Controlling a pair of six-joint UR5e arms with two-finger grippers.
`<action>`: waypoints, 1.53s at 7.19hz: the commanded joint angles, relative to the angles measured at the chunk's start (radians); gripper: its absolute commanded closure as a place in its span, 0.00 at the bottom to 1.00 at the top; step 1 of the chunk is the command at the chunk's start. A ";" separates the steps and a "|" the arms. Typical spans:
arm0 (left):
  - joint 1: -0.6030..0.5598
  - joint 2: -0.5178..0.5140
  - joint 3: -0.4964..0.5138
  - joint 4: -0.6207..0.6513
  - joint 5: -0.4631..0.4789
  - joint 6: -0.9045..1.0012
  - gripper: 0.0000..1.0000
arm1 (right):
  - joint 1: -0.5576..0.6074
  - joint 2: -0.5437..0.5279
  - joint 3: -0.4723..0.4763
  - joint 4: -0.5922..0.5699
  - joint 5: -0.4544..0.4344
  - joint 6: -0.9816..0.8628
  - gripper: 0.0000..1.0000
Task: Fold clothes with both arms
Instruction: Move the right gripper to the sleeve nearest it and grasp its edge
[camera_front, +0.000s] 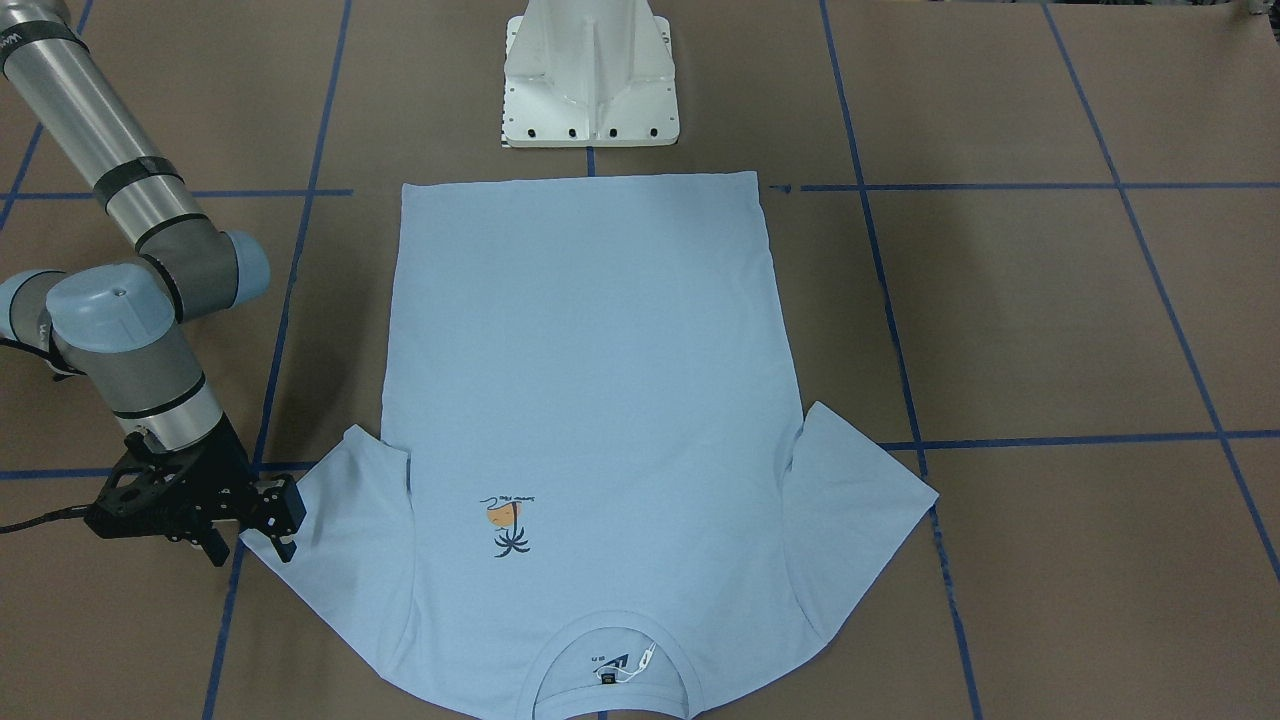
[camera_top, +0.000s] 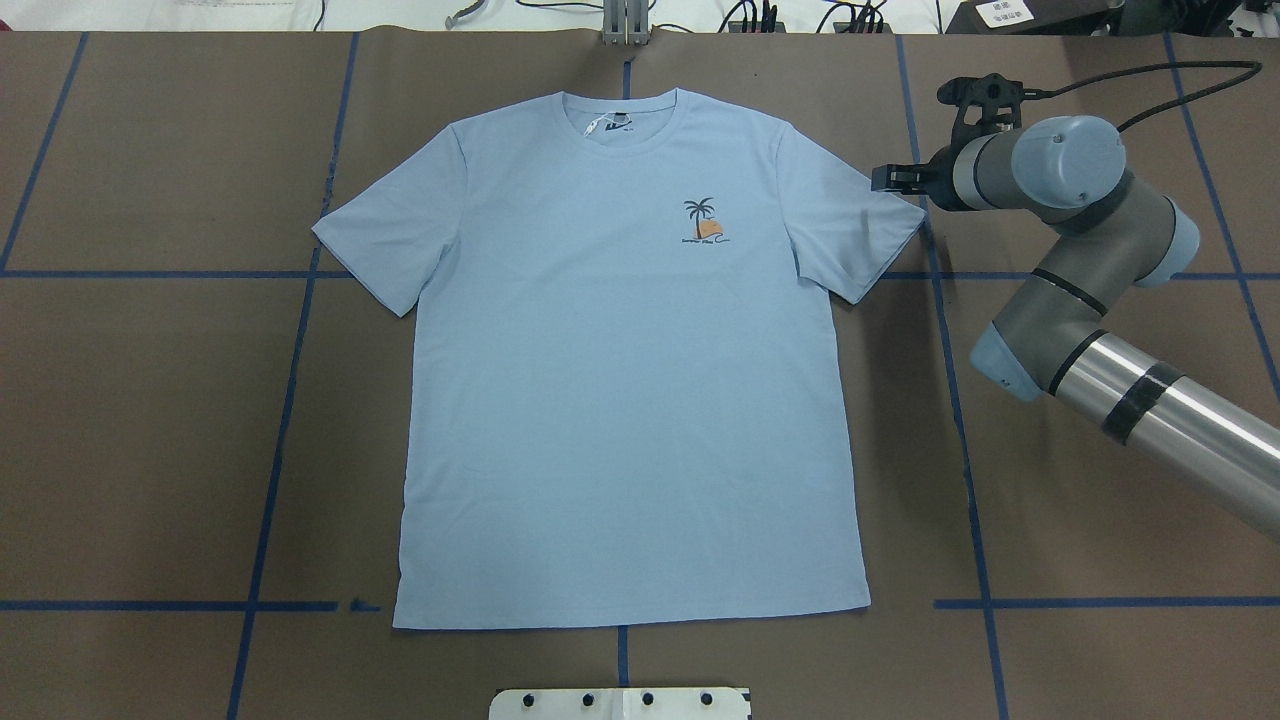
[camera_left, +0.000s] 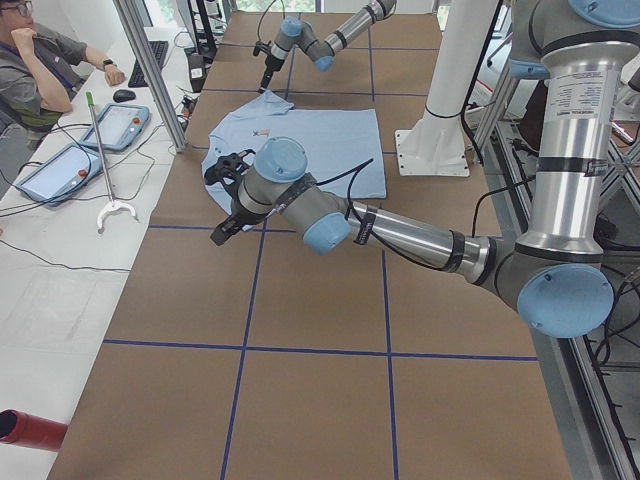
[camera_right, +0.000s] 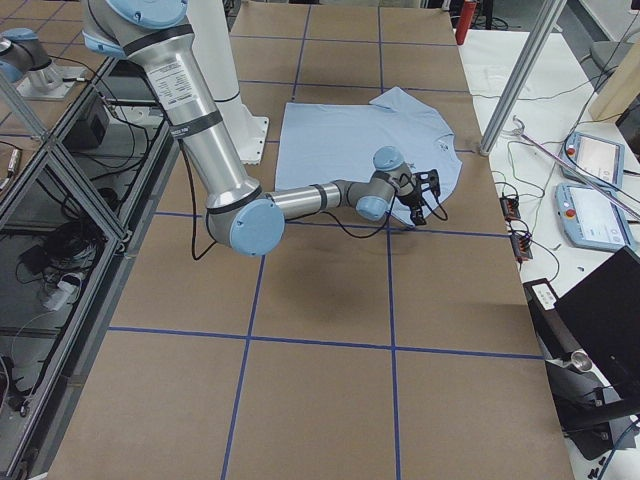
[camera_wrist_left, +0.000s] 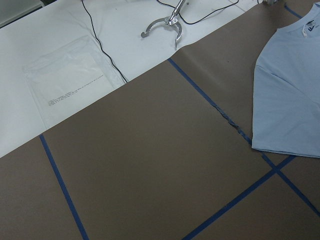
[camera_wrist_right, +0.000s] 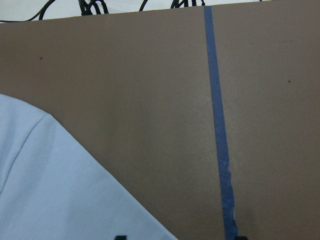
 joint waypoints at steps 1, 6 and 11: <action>0.001 -0.002 0.006 0.000 0.000 0.000 0.00 | -0.008 -0.010 -0.001 0.003 -0.006 0.001 0.22; 0.001 -0.003 0.013 -0.002 -0.002 0.000 0.00 | -0.045 -0.014 0.007 0.006 -0.049 0.027 0.26; 0.001 -0.003 0.012 -0.002 -0.002 -0.001 0.00 | -0.042 -0.027 0.034 0.012 -0.047 0.029 1.00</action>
